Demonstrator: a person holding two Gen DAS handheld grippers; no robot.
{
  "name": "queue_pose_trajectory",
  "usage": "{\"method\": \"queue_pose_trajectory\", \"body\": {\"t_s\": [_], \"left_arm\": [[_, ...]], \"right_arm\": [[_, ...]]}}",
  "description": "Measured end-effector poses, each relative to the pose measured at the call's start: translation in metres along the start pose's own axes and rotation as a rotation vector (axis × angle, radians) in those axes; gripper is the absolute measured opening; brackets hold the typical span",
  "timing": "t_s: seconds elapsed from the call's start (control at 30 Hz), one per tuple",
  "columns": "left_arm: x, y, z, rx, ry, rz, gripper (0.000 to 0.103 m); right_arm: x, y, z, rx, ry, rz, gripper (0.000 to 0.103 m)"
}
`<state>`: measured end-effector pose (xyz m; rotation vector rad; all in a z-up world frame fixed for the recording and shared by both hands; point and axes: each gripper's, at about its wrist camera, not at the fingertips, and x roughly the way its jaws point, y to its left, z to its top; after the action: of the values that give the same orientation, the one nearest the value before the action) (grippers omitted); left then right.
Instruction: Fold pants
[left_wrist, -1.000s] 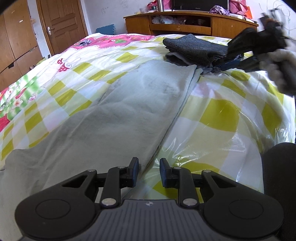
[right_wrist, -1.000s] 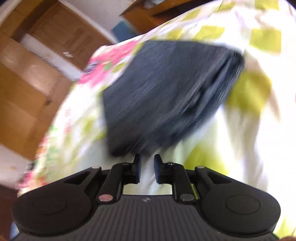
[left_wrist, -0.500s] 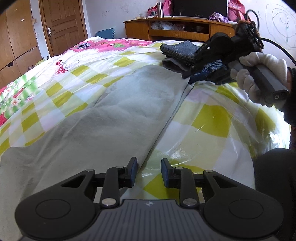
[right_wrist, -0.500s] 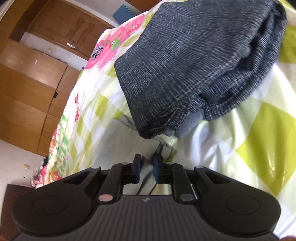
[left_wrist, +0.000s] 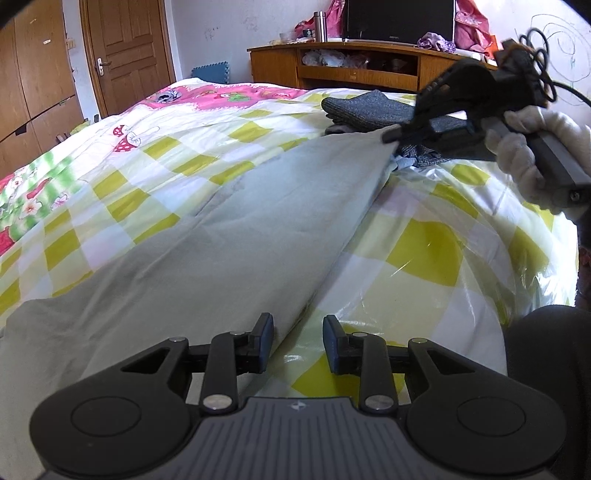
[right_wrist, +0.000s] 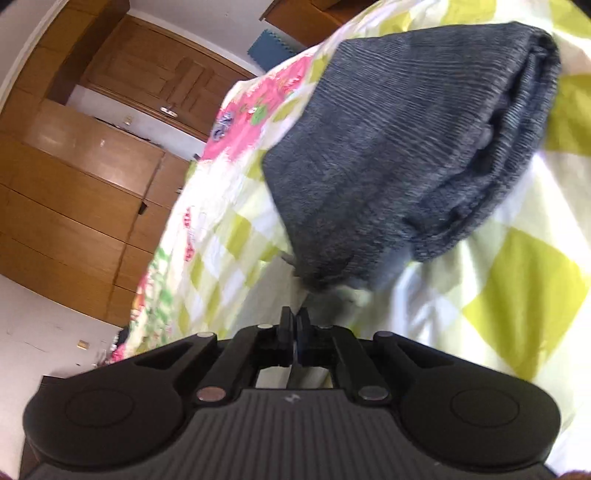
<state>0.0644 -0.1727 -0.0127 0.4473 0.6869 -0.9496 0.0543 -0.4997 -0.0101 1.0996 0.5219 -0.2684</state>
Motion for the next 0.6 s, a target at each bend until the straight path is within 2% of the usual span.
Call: {"method": "queue_pose_trajectory", "body": {"t_s": [0.07, 0.13, 0.17, 0.2, 0.27, 0.43, 0.5, 0.53, 0.6], "left_arm": [[0.003, -0.001, -0.002, -0.004, 0.010, -0.003, 0.043], [0.004, -0.002, -0.003, 0.000, 0.010, 0.005, 0.043], [0.002, -0.001, -0.003, -0.003, 0.010, 0.006, 0.043], [0.001, 0.000, -0.004, -0.008, 0.010, 0.005, 0.043], [-0.002, 0.003, -0.006, -0.011, 0.013, 0.010, 0.044], [-0.008, 0.013, -0.011, -0.034, 0.005, 0.042, 0.044], [-0.013, 0.019, -0.011, -0.056, -0.008, 0.049, 0.044], [-0.015, 0.021, -0.012, -0.065, -0.012, 0.056, 0.044], [-0.017, 0.027, -0.013, -0.074, -0.015, 0.075, 0.044]], "right_arm": [[0.017, -0.008, -0.002, 0.009, 0.052, -0.045, 0.007], [0.014, -0.008, -0.005, 0.023, 0.046, -0.034, 0.009], [0.008, -0.007, -0.006, 0.031, 0.042, -0.015, 0.019], [0.003, -0.007, -0.007, 0.043, 0.035, -0.004, 0.042], [-0.002, -0.006, -0.010, 0.035, 0.024, 0.011, 0.062], [0.028, 0.004, -0.009, 0.000, 0.032, -0.014, 0.063], [0.039, 0.010, -0.008, -0.021, 0.032, 0.004, 0.063], [0.043, 0.014, -0.009, -0.031, 0.035, 0.011, 0.058], [0.046, 0.018, -0.010, -0.039, 0.053, 0.042, 0.031]]}}
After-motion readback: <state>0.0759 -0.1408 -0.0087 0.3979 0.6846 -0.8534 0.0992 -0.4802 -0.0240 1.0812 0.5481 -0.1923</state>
